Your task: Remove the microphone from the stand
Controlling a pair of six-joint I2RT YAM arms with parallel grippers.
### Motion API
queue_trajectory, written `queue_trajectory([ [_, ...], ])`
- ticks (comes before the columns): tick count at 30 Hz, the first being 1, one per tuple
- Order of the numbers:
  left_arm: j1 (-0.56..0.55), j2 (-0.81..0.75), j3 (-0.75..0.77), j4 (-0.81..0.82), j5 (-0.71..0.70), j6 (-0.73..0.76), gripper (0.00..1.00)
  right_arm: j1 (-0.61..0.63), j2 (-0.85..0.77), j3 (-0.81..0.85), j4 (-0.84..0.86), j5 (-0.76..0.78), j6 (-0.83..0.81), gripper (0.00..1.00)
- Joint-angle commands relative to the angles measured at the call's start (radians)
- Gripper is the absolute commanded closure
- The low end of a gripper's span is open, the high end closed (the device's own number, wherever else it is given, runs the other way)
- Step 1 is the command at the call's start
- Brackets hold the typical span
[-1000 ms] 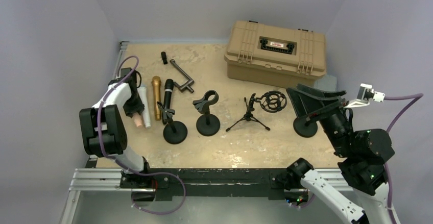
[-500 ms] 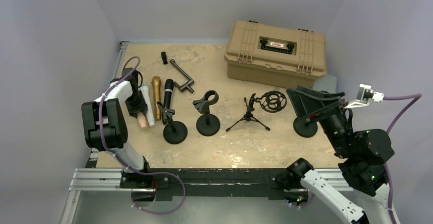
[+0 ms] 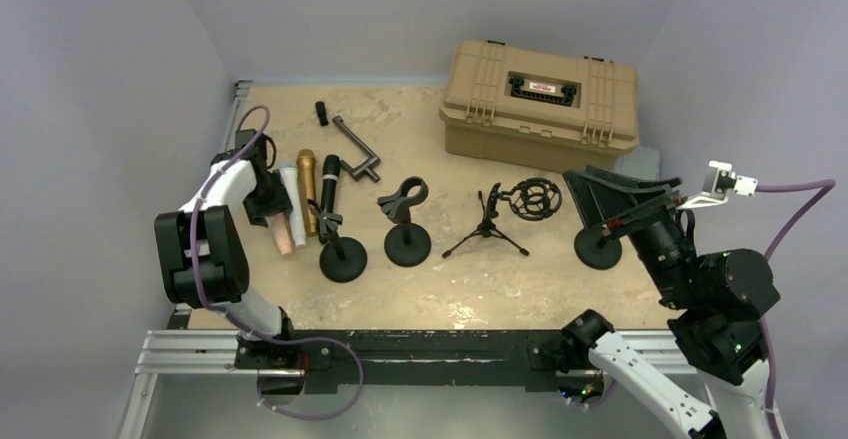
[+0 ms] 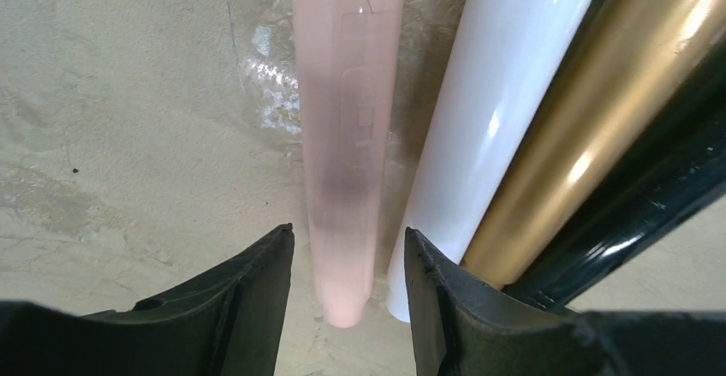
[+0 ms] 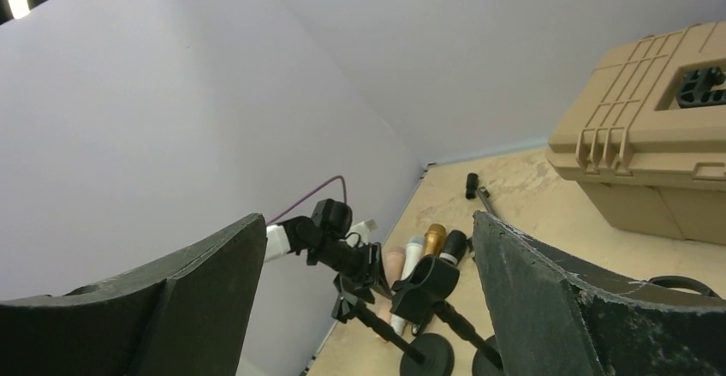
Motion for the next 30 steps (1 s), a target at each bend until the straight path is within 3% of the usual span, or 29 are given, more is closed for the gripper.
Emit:
queue_trajectory([
  [1, 0.008, -0.085, 0.033, 0.01, 0.027, -0.012, 0.51, 0.005, 0.038, 0.061, -0.041, 0.025, -0.058, 0.12],
  [5, 0.007, -0.173, 0.024, 0.031, 0.086, -0.013, 0.51, 0.005, 0.117, 0.177, -0.173, 0.071, -0.146, 0.12],
  [10, 0.007, -0.34, -0.009, 0.07, 0.123, -0.022, 0.5, 0.004, 0.273, 0.388, -0.474, 0.31, -0.238, 0.11],
  [15, 0.006, -0.518, -0.054, 0.172, 0.221, -0.03, 0.36, 0.005, 0.388, 0.559, -0.705, 0.588, -0.243, 0.13],
  [19, -0.019, -0.609, -0.076, 0.265, 0.326, -0.059, 0.3, 0.005, 0.475, 0.625, -0.883, 0.831, -0.186, 0.23],
  [22, -0.089, -0.625, -0.027, 0.288, 0.371, -0.071, 0.27, 0.002, 0.482, 0.615, -0.889, 0.879, -0.172, 0.28],
  [24, -0.2, -0.62, 0.035, 0.289, 0.353, -0.055, 0.27, 0.002, 0.482, 0.605, -0.883, 0.899, -0.136, 0.33],
  [30, -0.364, -0.571, 0.166, 0.361, 0.393, -0.016, 0.27, -0.057, 0.591, 0.579, -0.844, 0.905, -0.107, 0.34],
])
